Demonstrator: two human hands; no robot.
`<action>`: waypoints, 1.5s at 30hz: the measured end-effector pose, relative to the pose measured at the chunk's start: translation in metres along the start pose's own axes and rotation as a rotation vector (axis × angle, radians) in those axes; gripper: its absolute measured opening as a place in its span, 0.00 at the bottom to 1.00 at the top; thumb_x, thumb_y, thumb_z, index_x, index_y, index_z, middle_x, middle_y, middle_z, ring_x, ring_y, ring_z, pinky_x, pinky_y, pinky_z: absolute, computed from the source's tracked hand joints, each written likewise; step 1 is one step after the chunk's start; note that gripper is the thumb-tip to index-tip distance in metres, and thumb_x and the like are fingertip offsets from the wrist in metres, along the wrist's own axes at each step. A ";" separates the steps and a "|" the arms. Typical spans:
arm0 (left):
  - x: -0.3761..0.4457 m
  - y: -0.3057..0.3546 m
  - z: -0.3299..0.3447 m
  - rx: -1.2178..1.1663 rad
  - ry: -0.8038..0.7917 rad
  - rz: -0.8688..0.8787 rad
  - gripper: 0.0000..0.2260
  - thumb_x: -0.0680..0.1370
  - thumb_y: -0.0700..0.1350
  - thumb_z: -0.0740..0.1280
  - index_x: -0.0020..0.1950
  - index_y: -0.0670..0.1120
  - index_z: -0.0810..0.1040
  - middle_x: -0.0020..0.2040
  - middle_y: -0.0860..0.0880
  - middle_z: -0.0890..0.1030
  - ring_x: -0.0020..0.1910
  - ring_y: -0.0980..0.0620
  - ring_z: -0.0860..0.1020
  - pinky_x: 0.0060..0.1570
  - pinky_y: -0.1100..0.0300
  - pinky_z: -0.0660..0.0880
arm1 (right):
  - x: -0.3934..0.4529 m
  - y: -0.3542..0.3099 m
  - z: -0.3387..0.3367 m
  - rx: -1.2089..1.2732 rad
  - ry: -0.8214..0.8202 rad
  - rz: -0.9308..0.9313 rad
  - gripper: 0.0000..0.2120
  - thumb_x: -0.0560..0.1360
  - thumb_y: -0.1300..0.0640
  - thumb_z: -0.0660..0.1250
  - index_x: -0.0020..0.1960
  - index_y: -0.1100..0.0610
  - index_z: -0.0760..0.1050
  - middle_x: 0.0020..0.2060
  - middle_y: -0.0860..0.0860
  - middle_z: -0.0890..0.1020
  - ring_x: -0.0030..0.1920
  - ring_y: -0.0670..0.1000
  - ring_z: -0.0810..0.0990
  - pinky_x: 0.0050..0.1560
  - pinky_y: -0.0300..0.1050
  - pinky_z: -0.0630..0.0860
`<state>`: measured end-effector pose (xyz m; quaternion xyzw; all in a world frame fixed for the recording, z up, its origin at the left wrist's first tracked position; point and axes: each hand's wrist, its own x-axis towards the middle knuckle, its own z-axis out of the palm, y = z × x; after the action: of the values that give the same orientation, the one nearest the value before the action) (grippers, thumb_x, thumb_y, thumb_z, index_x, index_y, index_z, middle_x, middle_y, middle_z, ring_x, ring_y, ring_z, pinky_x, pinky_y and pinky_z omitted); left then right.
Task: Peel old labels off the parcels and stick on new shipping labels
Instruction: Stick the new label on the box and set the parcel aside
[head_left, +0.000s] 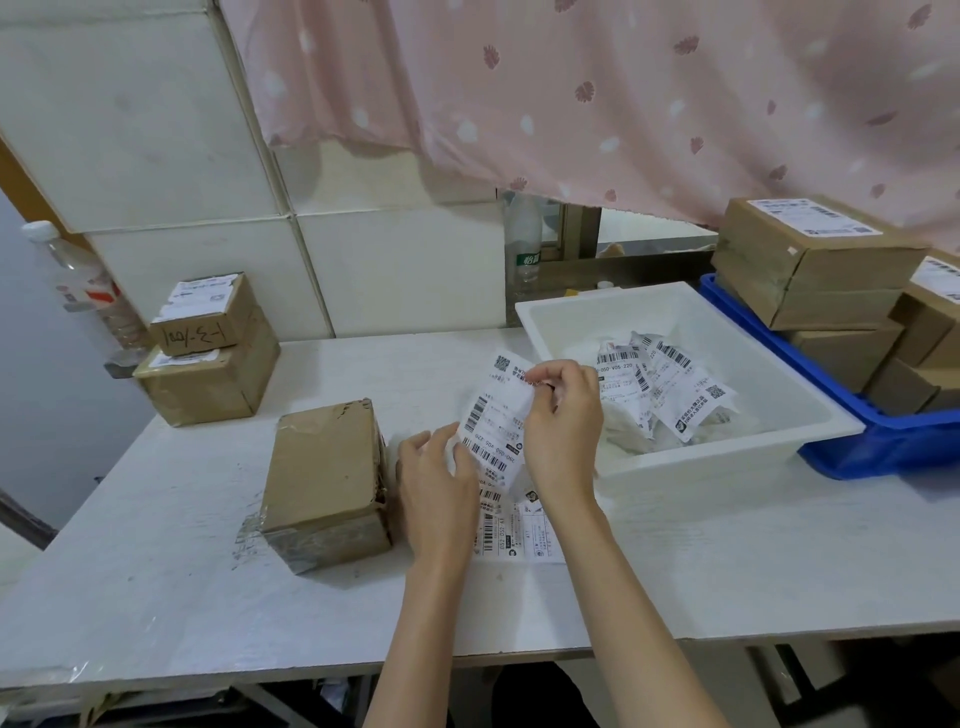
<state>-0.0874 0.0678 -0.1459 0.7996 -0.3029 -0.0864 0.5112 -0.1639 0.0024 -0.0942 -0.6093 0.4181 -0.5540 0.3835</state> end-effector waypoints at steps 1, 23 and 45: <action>-0.001 0.000 0.000 -0.012 0.013 0.004 0.13 0.81 0.45 0.62 0.64 0.51 0.79 0.63 0.49 0.71 0.59 0.50 0.76 0.60 0.53 0.73 | 0.002 0.000 -0.002 0.009 0.004 0.033 0.12 0.76 0.71 0.60 0.47 0.56 0.75 0.49 0.46 0.72 0.45 0.37 0.74 0.48 0.34 0.71; -0.005 0.023 -0.026 -0.784 -0.105 -0.314 0.09 0.81 0.41 0.62 0.46 0.39 0.78 0.39 0.44 0.79 0.35 0.51 0.78 0.33 0.64 0.75 | -0.030 0.001 0.003 -0.402 -0.390 -0.235 0.04 0.74 0.54 0.70 0.48 0.47 0.80 0.49 0.41 0.80 0.53 0.40 0.77 0.71 0.47 0.55; -0.014 0.033 -0.031 -0.767 -0.071 -0.205 0.05 0.79 0.41 0.67 0.44 0.42 0.79 0.43 0.46 0.83 0.37 0.51 0.82 0.35 0.61 0.78 | -0.028 0.003 -0.005 -0.138 -0.369 -0.139 0.02 0.73 0.59 0.70 0.43 0.52 0.80 0.42 0.42 0.82 0.46 0.40 0.80 0.58 0.51 0.75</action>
<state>-0.0975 0.0896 -0.1057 0.5734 -0.1847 -0.2713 0.7507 -0.1701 0.0272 -0.1062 -0.7526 0.3346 -0.4284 0.3717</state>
